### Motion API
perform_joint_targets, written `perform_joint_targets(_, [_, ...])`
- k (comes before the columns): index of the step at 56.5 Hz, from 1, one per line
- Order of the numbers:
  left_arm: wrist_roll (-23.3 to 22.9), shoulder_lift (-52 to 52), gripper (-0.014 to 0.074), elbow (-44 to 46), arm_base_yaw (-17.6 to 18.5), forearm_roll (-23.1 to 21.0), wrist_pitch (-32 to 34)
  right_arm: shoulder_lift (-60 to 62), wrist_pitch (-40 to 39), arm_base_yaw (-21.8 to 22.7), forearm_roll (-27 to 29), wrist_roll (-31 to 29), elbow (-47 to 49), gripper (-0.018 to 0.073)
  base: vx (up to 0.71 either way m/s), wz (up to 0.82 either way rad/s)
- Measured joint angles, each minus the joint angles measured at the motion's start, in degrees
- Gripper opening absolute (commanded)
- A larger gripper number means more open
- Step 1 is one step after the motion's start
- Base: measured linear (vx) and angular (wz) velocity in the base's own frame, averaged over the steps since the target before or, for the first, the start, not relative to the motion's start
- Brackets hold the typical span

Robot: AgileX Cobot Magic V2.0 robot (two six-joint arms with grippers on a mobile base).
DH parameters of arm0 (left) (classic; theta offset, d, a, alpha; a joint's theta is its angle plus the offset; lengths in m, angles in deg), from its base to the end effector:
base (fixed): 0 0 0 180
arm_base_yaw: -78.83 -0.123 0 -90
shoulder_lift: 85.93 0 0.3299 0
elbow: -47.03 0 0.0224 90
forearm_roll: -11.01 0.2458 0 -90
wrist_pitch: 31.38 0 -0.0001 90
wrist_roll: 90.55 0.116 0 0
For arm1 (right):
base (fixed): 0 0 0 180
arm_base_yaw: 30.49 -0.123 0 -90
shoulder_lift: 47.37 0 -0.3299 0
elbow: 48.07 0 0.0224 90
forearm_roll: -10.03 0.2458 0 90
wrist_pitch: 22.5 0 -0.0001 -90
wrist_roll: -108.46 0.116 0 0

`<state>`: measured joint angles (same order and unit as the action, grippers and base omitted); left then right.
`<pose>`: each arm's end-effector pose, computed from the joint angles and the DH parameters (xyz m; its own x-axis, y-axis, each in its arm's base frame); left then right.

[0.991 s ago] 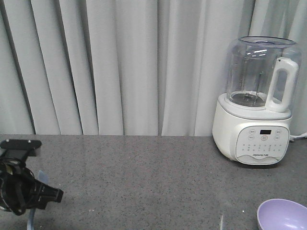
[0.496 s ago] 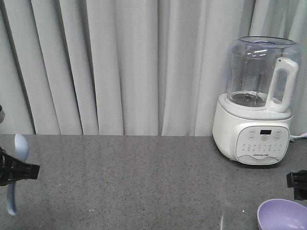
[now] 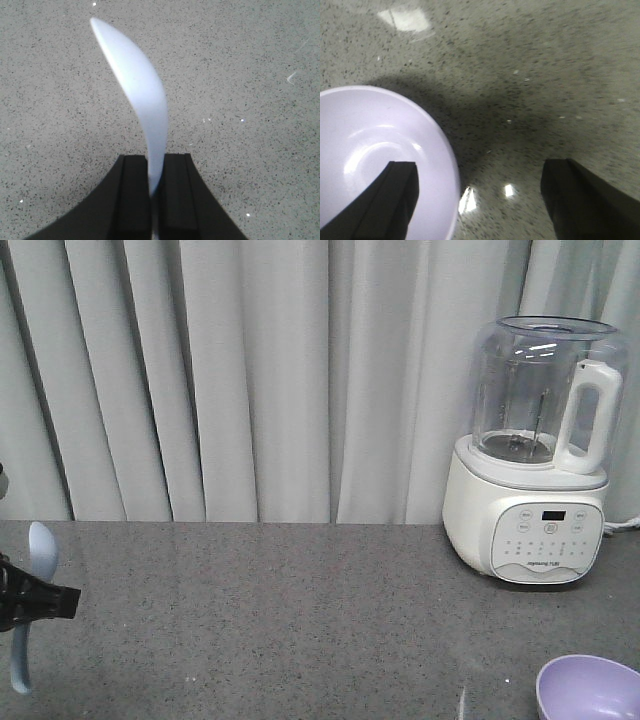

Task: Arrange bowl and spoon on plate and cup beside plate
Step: 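Grasp the lavender bowl rim with the right gripper and lift it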

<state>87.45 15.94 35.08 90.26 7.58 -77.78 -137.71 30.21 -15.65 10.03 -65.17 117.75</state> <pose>0.2517 -0.0560 0.3839 -0.7254 0.0690 -0.6849 0.1725 0.9814 -0.0838 0.2806 -0.0744 0.3060 -0.8574 0.3419 -0.3846 0.3534 0.9345 0.0429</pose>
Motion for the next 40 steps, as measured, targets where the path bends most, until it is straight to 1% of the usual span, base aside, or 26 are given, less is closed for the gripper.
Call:
perform_joint_targets(9, [0.0,0.0,-0.0008,0.0,0.0,0.0,0.1,-5.0,-1.5,0.0,3.1,-3.5,0.0,0.0547,0.00,0.00])
perform_joint_targets(16, [0.0,0.0,-0.0007,0.0,0.0,0.0,0.1,-8.4,-2.9,0.0,5.0,-6.4,0.0,0.0500,0.00,0.00])
perform_joint_targets(21, [0.0,0.0,-0.0006,0.0,0.0,0.0,0.1,-10.4,-3.6,0.0,5.8,-7.8,0.0,0.0400,0.00,0.00])
perform_joint_targets(22, [0.0,0.0,-0.0006,0.0,0.0,0.0,0.2,-10.6,-3.6,0.0,6.0,-8.0,0.0,0.0351,0.00,0.00])
perform_joint_targets(26, [0.0,0.0,-0.0006,0.0,0.0,0.0,0.2,-11.6,-3.8,0.0,6.1,-8.4,0.0,0.0230,0.00,0.00])
perform_joint_targets(32, [0.0,0.0,-0.0006,0.0,0.0,0.0,0.6,-11.8,-3.8,0.0,6.3,-8.9,0.0,-0.0019,0.00,0.00])
perform_joint_targets(35, [0.0,0.0,-0.0006,0.0,0.0,0.0,0.6,-11.2,-3.8,0.0,7.6,-9.1,0.4,-0.0015,0.00,0.00])
perform_joint_targets(40, [0.6,0.0,-0.0006,0.0,0.0,0.0,0.6,-10.3,-3.8,0.0,8.0,-9.4,0.6,-0.0015,0.00,0.00])
